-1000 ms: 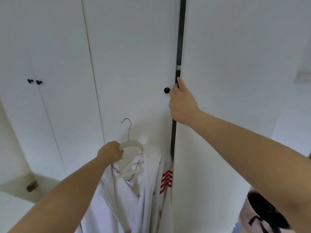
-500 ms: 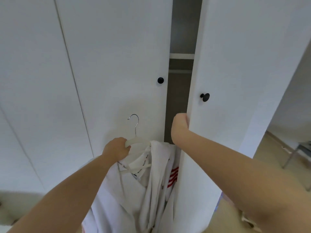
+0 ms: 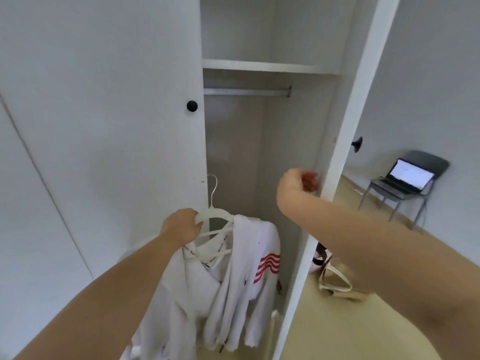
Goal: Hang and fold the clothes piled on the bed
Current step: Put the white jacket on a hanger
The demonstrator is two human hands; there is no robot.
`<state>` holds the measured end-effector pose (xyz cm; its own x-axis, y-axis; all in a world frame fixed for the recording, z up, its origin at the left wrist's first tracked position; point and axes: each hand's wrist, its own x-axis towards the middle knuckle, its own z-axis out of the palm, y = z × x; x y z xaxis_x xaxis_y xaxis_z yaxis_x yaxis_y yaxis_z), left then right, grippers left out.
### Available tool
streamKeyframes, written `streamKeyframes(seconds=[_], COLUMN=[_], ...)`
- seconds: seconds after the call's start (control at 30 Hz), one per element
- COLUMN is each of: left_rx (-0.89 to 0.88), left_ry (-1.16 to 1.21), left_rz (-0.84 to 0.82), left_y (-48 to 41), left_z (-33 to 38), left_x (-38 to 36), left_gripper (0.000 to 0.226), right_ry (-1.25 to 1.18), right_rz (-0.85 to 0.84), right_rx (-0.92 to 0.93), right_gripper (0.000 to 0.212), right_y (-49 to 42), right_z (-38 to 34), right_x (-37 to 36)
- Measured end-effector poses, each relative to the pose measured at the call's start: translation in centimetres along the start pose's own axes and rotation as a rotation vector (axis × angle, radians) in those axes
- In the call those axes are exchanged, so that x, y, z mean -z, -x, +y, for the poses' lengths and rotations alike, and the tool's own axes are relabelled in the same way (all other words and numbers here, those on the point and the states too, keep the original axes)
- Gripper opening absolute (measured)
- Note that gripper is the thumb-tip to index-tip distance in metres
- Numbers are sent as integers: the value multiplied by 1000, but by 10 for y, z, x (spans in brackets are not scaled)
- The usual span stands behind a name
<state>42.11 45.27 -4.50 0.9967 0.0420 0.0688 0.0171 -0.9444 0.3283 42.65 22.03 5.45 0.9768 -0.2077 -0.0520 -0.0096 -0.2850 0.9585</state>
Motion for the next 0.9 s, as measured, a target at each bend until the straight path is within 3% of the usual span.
streamKeyframes(seconds=[0.17,0.47,0.9], left_rx=[-65,-92,-140], left_ry=[13,158,183], left_rz=[-13,10,3], left_y=[-14,-27,-53], left_z=[49,102,156], left_x=[-10,-28,-51], left_gripper=[19,24,22], right_ry=[-163,-181,-423], right_rz=[-68,130,85], right_rx=[-258,-120,-168], right_gripper=[75,59,60], right_y=[-27,-7,-30], right_z=[-1,31,47], right_x=[-66,-132,-207])
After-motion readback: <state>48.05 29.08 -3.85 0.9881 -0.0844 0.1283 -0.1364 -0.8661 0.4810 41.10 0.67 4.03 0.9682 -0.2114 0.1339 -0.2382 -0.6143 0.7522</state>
